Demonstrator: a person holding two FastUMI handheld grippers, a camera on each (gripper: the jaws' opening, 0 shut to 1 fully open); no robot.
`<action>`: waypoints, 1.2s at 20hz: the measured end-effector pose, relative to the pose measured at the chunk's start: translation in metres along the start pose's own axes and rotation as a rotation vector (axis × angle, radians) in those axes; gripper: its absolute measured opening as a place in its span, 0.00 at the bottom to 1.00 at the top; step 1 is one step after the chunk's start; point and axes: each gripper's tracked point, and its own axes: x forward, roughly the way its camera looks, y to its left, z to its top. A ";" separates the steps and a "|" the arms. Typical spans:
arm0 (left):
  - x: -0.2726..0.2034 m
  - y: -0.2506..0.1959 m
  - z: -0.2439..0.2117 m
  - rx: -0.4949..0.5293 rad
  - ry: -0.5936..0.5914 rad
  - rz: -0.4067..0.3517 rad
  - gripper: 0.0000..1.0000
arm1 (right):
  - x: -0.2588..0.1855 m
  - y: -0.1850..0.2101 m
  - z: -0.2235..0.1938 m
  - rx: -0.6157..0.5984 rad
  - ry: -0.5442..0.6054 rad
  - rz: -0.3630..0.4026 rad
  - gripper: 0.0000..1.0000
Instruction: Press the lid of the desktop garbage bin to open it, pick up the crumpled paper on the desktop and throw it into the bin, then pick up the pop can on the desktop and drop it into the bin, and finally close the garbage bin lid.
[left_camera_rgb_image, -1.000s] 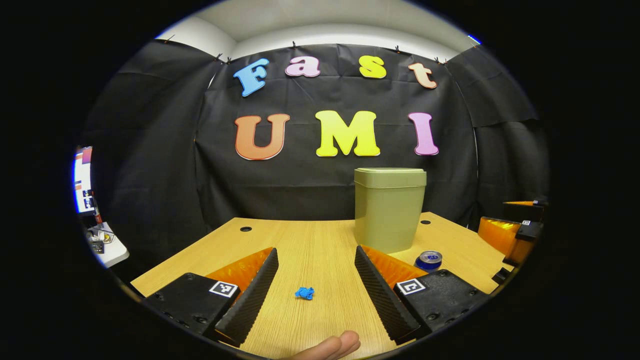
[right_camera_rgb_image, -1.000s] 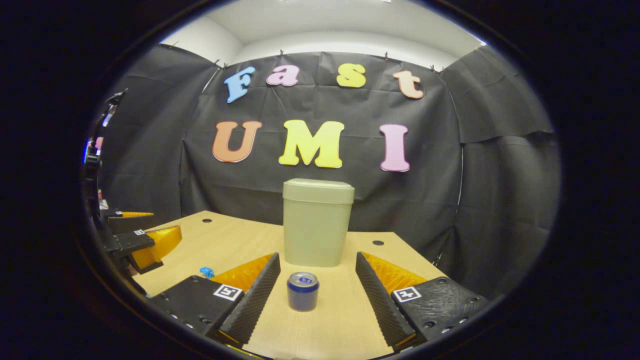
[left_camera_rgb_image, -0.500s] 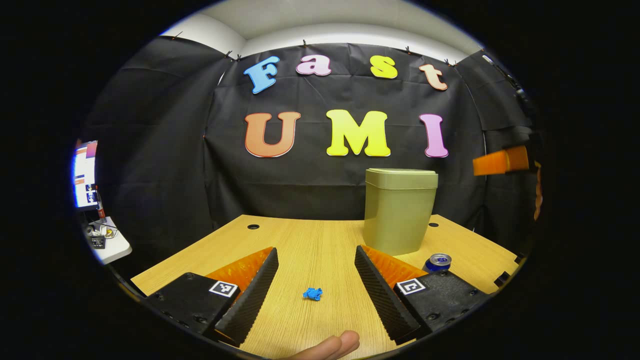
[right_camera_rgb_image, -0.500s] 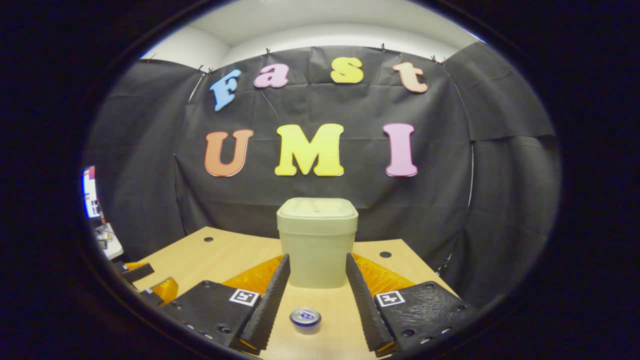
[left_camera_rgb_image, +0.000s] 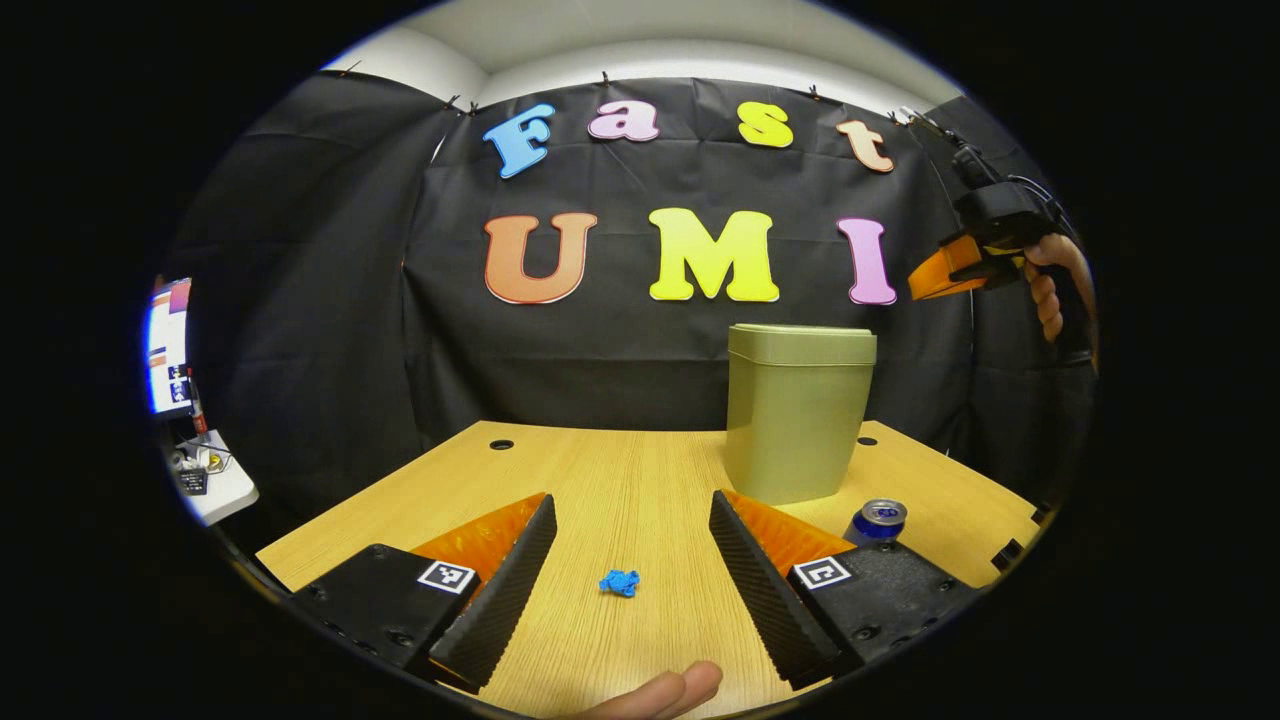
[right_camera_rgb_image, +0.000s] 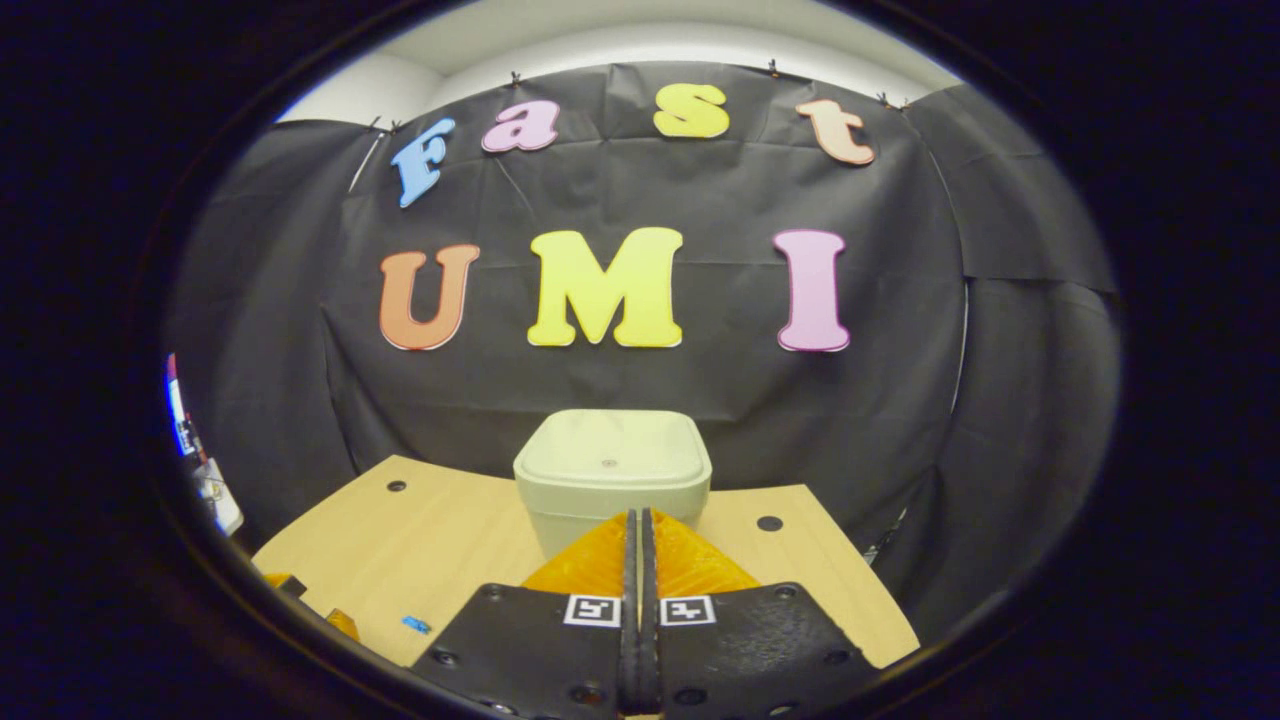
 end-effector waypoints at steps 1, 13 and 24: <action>0.001 -0.001 0.000 0.002 0.002 -0.002 0.99 | 0.007 0.001 0.005 -0.002 -0.001 0.003 0.00; 0.007 0.011 -0.005 -0.009 0.017 0.018 0.99 | 0.115 0.039 0.018 -0.064 0.081 0.006 0.00; 0.018 0.035 -0.014 -0.039 0.061 0.065 0.99 | 0.157 0.035 0.001 -0.026 0.175 0.021 0.00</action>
